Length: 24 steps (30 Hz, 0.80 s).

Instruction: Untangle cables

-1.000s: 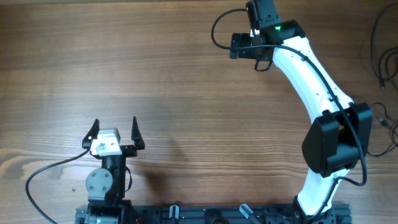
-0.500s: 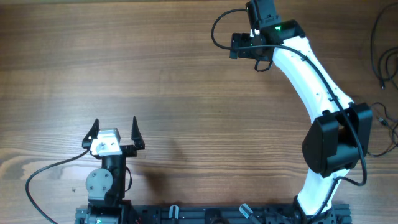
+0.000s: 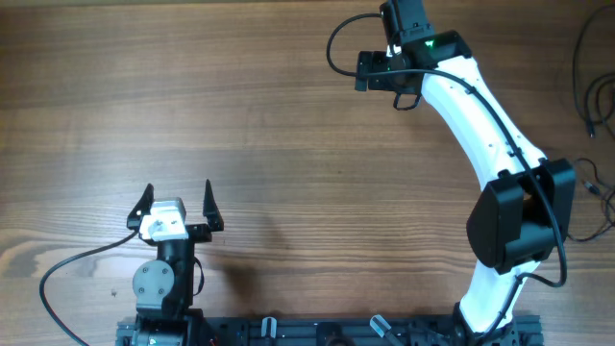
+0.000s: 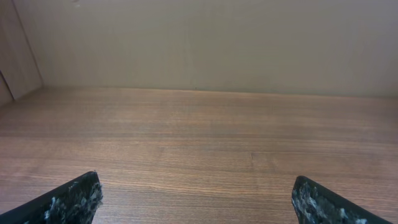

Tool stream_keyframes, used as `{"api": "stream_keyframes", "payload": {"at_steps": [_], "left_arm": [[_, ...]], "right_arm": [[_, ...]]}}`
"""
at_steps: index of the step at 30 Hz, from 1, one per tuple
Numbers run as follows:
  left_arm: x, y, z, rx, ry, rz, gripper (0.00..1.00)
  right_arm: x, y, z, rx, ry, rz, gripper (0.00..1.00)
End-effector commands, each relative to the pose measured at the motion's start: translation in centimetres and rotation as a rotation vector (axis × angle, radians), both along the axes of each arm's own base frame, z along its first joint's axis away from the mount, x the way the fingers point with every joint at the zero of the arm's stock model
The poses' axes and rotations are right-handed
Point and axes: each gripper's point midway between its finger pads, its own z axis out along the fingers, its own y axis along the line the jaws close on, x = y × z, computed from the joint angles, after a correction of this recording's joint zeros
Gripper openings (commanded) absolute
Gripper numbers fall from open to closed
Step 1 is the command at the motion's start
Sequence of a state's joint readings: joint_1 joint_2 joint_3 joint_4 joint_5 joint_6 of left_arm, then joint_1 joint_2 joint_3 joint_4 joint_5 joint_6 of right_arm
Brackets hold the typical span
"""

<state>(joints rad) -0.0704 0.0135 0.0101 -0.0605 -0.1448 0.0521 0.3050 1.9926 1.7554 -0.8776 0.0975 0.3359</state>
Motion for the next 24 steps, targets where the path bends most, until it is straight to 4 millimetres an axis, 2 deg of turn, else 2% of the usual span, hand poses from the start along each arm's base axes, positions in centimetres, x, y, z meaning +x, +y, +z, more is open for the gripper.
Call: {"api": "stream_keyframes", "payload": {"at_steps": [1, 7, 9, 15, 24], "left_arm": [[0.0, 0.1, 0.0, 0.019, -0.004, 0.003, 1.0], [0.0, 0.1, 0.0, 0.019, -0.004, 0.003, 1.0], [0.0, 0.1, 0.0, 0.019, -0.004, 0.003, 1.0], [0.0, 0.1, 0.0, 0.019, -0.004, 0.003, 1.0], [0.0, 0.1, 0.0, 0.019, -0.004, 0.003, 1.0]], "right_arm": [[0.0, 0.2, -0.4, 0.006, 0.008, -0.001, 1.0], [0.5, -0.5, -0.1, -0.03, -0.02, -0.021, 1.0], [0.8, -1.6, 1.1, -0.074, -0.062, -0.053, 1.0], [1.6, -3.3, 5.4, -0.064, -0.212, -0.107, 1.0], [-3.5, -6.2, 8.2, 0.045, -0.468, -0.168, 1.0]]}}
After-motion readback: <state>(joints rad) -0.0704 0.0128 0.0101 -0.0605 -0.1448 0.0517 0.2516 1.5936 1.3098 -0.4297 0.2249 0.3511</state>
